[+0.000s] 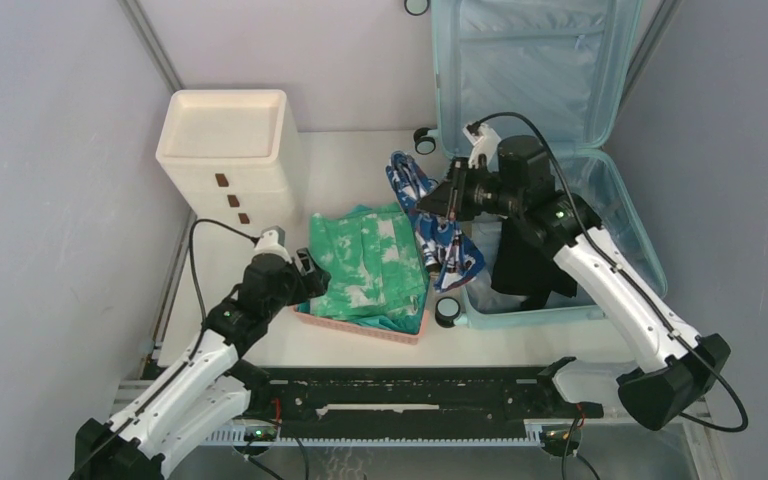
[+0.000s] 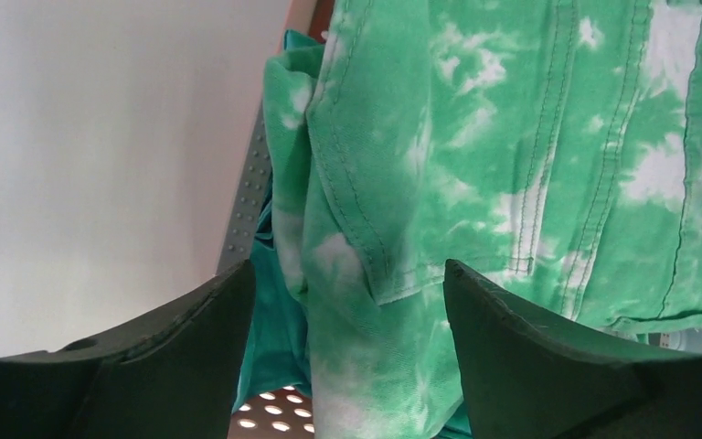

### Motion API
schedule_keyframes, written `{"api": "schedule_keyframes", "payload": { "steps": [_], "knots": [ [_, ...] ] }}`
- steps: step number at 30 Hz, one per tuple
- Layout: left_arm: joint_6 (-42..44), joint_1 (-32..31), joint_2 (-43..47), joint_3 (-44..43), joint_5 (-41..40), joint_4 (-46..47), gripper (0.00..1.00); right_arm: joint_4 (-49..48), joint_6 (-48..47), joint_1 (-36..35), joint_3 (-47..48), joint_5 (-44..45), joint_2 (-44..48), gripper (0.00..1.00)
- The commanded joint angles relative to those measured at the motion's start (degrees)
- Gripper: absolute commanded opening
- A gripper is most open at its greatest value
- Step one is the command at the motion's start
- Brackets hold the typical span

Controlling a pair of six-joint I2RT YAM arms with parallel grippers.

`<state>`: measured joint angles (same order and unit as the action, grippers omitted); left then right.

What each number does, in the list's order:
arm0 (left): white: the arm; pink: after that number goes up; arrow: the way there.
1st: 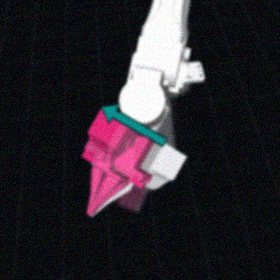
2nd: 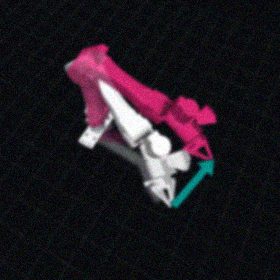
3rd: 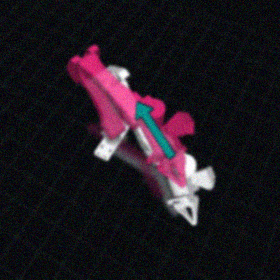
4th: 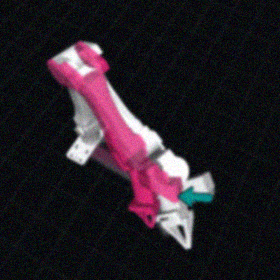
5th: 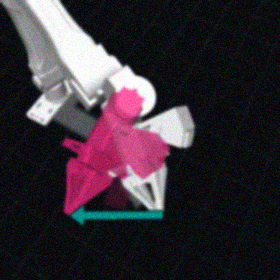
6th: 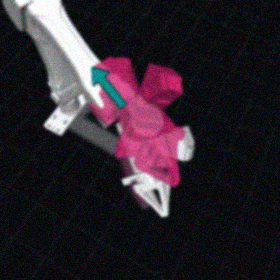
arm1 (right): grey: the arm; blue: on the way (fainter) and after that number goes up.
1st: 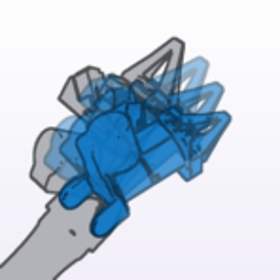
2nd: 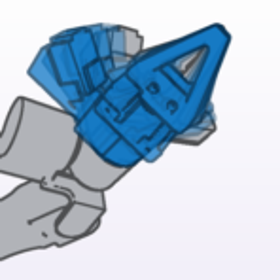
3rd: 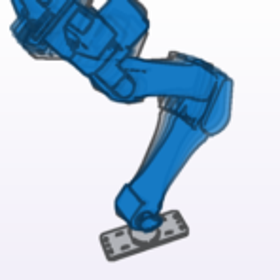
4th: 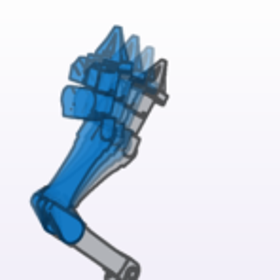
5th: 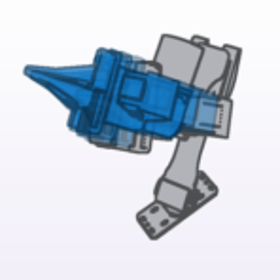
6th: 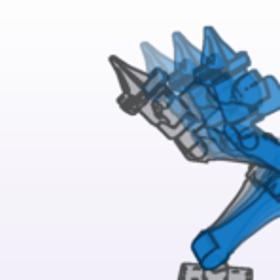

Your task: Open, take out, and arrange the luggage

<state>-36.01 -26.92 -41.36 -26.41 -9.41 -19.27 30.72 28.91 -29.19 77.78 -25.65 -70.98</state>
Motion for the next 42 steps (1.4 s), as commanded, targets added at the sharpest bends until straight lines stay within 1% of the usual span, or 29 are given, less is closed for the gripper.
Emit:
{"api": "schedule_keyframes", "payload": {
  "steps": [1, 5, 8, 12, 17, 22, 26, 28, 30, 33, 36, 38, 40, 42],
  "knots": [
    [-2.7, 0.6, -0.9, 2.1, 2.4, 1.2, 0.77, -5.4, 2.7, -4.3, 4.9, 7.7, -1.0, 0.00],
    [-4.7, 0.6, -1.3, 4.3, 5.7, 3.9, 0.70, -5.8, 2.8, -8.1, 6.4, 10.4, -3.6, 0.00],
    [-6.0, 0.6, -1.5, 5.6, 7.8, 5.5, 0.67, -5.7, 2.7, -11.8, 7.4, 13.0, -5.6, 0.00],
    [-7.5, 0.6, -0.5, 7.0, 10.1, 6.7, 0.66, -7.3, 2.2, -16.7, 7.0, 17.9, -8.3, 0.00],
    [-8.3, 0.6, 2.6, 7.2, 11.2, 6.2, 0.66, -9.8, 3.6, -20.4, 8.6, 19.7, -13.4, 0.00],
    [-7.1, 0.6, 5.9, 4.4, 9.5, 1.5, 0.68, -10.8, 3.8, -23.1, 12.4, 22.8, -17.7, 0.00],
    [-4.8, 0.6, 10.6, -0.5, 4.4, -5.4, 0.72, -10.7, 4.4, -23.1, 13.1, 22.7, -20.3, 0.00],
    [-3.6, 0.6, 12.6, -2.1, 1.2, -8.7, 0.76, -11.0, 4.6, -22.9, 12.5, 22.4, -21.1, 0.00],
    [-2.5, 0.6, 13.7, -3.0, -2.2, -11.8, 0.77, -11.4, 4.9, -22.9, 12.1, 22.2, -21.8, 0.00],
    [-2.1, 0.6, 14.1, -4.0, -6.1, -14.1, 0.77, -11.5, 5.1, -23.3, 12.3, 21.9, -23.0, 0.00],
    [-1.4, 0.6, 14.7, -4.9, -7.9, -14.4, 0.77, -11.0, 2.1, -24.0, 12.7, 23.5, -24.3, 0.00],
    [-0.8, 0.6, 15.5, -5.4, -5.3, -12.7, 0.77, -10.4, -0.1, -24.2, 12.3, 24.7, -25.0, 0.00],
    [-1.2, 0.6, 16.8, -4.4, 1.3, -7.6, 0.77, -10.3, -1.9, -24.0, 11.2, 25.5, -25.3, 0.00],
    [-3.6, 0.6, 16.9, -2.1, 8.2, -0.7, 0.77, -11.0, -3.1, -23.8, 9.8, 25.6, -25.3, 0.00]
  ]
}}
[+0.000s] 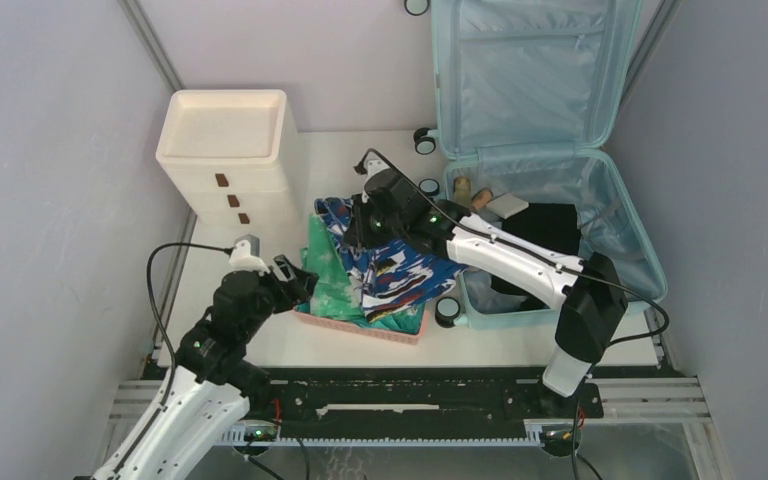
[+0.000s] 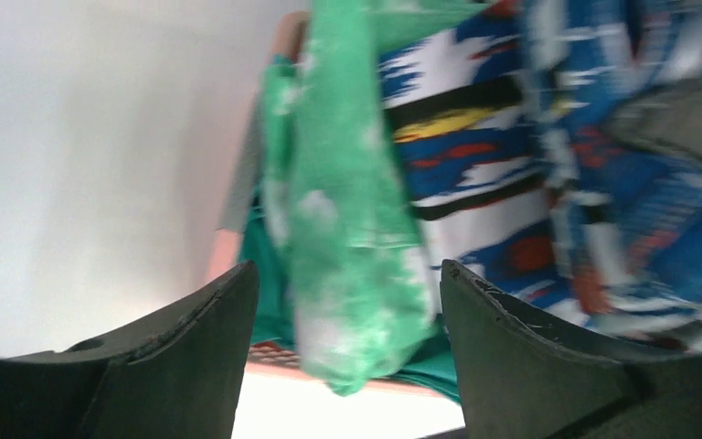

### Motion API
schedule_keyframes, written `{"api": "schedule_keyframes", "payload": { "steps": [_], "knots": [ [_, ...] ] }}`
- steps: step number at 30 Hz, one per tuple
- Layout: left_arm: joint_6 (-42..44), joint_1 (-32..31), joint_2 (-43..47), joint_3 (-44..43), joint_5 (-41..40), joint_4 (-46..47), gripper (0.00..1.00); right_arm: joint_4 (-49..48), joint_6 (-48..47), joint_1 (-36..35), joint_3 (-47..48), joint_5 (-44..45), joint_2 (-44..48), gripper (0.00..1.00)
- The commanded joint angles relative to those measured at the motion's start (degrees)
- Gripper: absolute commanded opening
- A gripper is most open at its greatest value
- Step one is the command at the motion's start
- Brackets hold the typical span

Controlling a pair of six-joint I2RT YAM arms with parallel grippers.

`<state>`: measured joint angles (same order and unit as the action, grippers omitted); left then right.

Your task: Open, take out, and arrange the luggage

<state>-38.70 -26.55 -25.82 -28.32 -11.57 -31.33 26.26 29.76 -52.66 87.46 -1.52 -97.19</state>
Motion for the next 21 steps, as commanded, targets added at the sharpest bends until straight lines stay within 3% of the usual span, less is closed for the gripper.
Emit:
{"api": "schedule_keyframes", "payload": {
  "steps": [1, 5, 8, 12, 16, 21],
  "knots": [
    [-2.2, 0.2, 0.9, 0.9, 13.8, 14.4, 0.77, -6.8, -4.2, -0.3, -0.4, 1.5, 0.9, 0.00],
    [-6.1, 0.2, -0.1, 3.9, 17.5, 20.0, 0.76, -7.4, -3.9, -0.1, -1.4, 2.4, -0.4, 0.00],
    [-11.3, 0.2, -1.2, 8.7, 21.4, 29.5, 0.75, -7.9, -2.7, 0.6, -1.6, 0.4, -0.7, 0.01],
    [-14.2, 0.1, -6.2, 11.6, 21.7, 37.0, 0.74, -8.6, -1.8, 1.6, -2.0, -0.2, 0.8, 0.01],
    [-14.5, 0.1, -13.0, 11.6, 20.9, 40.3, 0.64, -9.1, -1.4, 2.8, -2.5, -0.4, 2.7, 0.01],
    [-14.2, 0.0, -19.4, 10.2, 21.5, 43.7, 0.61, -9.1, -1.2, 3.5, -2.9, -1.0, 3.4, 0.01]
  ]
}}
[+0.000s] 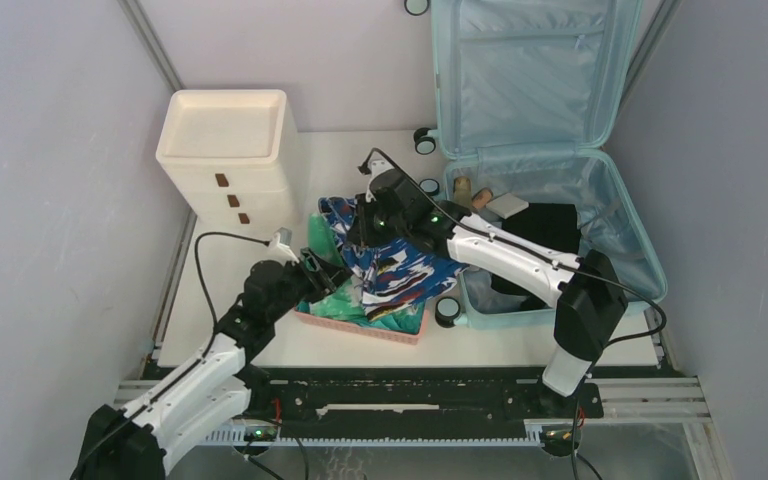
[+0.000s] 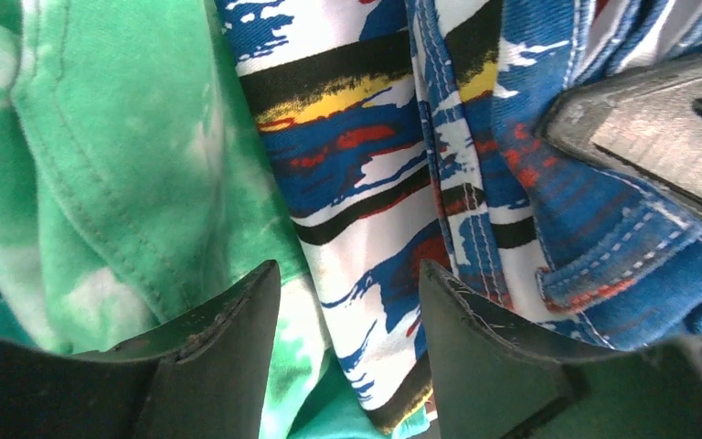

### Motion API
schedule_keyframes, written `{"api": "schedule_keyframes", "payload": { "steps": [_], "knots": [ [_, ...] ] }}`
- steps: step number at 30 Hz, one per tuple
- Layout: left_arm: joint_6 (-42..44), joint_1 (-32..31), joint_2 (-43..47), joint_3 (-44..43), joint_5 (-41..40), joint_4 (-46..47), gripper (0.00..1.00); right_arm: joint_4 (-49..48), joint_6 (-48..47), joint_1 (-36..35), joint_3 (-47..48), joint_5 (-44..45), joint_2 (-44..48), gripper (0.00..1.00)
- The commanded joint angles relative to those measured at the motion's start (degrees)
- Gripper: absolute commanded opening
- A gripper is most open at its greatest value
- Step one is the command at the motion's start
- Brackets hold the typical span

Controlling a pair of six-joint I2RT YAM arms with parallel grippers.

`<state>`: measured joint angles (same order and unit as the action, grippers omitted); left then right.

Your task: Open, take out, and arrange the luggage

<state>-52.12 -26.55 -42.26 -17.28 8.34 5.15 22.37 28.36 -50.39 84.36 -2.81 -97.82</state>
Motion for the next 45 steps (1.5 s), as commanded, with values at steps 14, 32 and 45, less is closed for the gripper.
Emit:
{"api": "schedule_keyframes", "payload": {
  "steps": [14, 32, 45],
  "knots": [
    [-2.5, -0.2, -18.4, -4.3, 8.5, 17.2, 0.31, -5.1, 0.1, 2.4, -0.1, -1.7, 4.5, 0.00],
    [4.4, -0.1, 0.3, -15.3, 9.5, -8.5, 0.00, -4.7, -3.4, -0.7, 3.8, 1.0, 11.7, 0.00],
    [8.4, 3.6, 4.0, -11.9, 1.7, -19.5, 0.00, -5.5, -1.2, -4.5, 5.6, 0.4, -0.9, 0.01]
  ]
}}
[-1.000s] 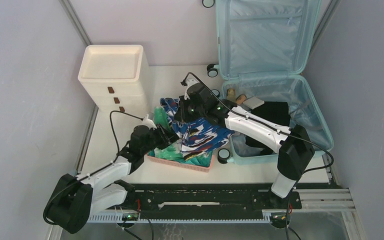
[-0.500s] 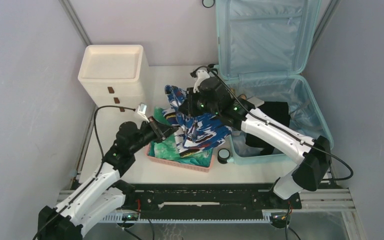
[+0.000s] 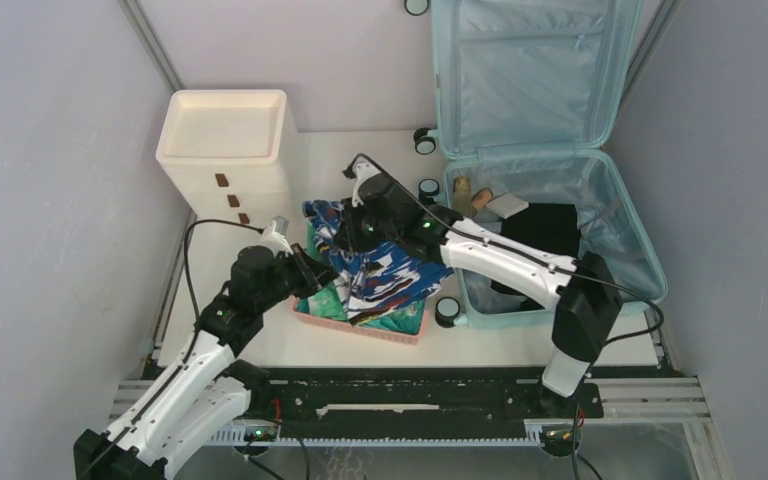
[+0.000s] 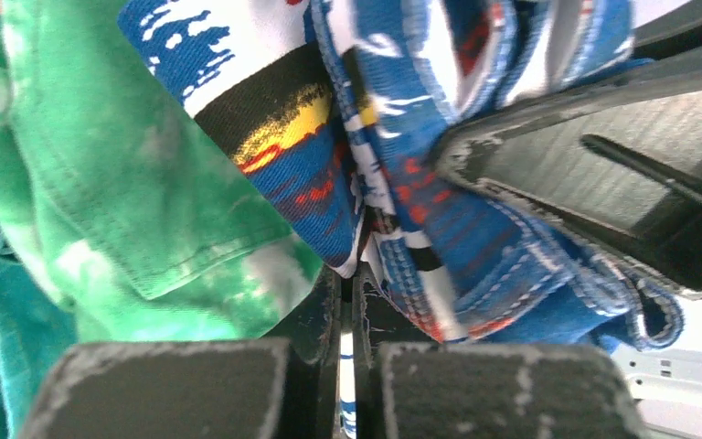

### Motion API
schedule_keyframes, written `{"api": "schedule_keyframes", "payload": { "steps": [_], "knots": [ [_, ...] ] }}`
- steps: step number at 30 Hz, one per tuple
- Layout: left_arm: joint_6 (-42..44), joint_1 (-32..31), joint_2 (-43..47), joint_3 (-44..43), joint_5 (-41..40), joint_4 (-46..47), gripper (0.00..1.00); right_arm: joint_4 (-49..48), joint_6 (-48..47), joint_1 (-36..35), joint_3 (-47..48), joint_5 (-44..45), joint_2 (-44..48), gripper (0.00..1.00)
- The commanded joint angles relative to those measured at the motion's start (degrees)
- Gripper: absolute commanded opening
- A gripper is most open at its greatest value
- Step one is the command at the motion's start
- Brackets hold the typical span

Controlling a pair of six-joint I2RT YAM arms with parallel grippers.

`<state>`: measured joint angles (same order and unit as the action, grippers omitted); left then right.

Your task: Open, take out, and arrange the luggage

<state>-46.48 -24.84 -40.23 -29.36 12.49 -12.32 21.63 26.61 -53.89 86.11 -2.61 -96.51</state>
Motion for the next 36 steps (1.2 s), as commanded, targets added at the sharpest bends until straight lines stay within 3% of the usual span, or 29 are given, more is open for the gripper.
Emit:
{"api": "schedule_keyframes", "payload": {
  "steps": [1, 9, 11, 14, 16, 19, 24, 27, 32, 36],
  "knots": [
    [2.8, 2.1, 2.2, 0.4, -2.8, -2.3, 0.00, -4.8, 0.5, -1.2, 4.0, 0.1, -3.2, 0.01],
    [2.3, 2.1, 7.5, 4.1, -5.7, -5.5, 0.00, -5.1, -1.0, -2.4, 4.3, -1.3, -9.2, 0.15],
    [2.2, 2.2, 8.4, 5.5, -6.1, -5.4, 0.00, -4.8, -2.3, -2.3, 4.7, -2.3, -10.4, 0.27],
    [2.8, 2.2, 7.6, 7.3, -6.8, -5.2, 0.00, -3.2, -5.7, -2.0, 6.9, -5.0, -11.4, 0.63],
    [4.1, 2.6, 6.3, 8.1, -7.7, -5.6, 0.00, -1.3, -9.0, -1.2, 8.7, -8.4, -10.4, 0.75],
    [6.3, 3.3, 5.2, 7.5, -9.0, -8.4, 0.00, 0.8, -15.3, 1.4, 9.8, -16.1, -4.8, 0.79],
    [7.5, 3.4, 6.8, 4.5, -8.0, -11.7, 0.00, 6.6, -32.8, 9.3, 5.7, -40.1, 5.5, 0.80],
    [8.6, 3.4, 6.7, 1.8, -7.9, -14.5, 0.00, 8.5, -37.0, 13.6, 0.2, -36.0, 9.4, 0.85],
    [9.6, 3.4, 5.6, 0.9, -7.6, -15.1, 0.00, 8.6, -36.3, 21.7, -8.0, -28.4, 9.8, 0.86],
    [10.5, 3.4, 4.2, 0.0, -6.6, -15.0, 0.00, 8.5, -33.3, 23.8, -12.5, -28.8, 8.8, 0.86]
  ]
}}
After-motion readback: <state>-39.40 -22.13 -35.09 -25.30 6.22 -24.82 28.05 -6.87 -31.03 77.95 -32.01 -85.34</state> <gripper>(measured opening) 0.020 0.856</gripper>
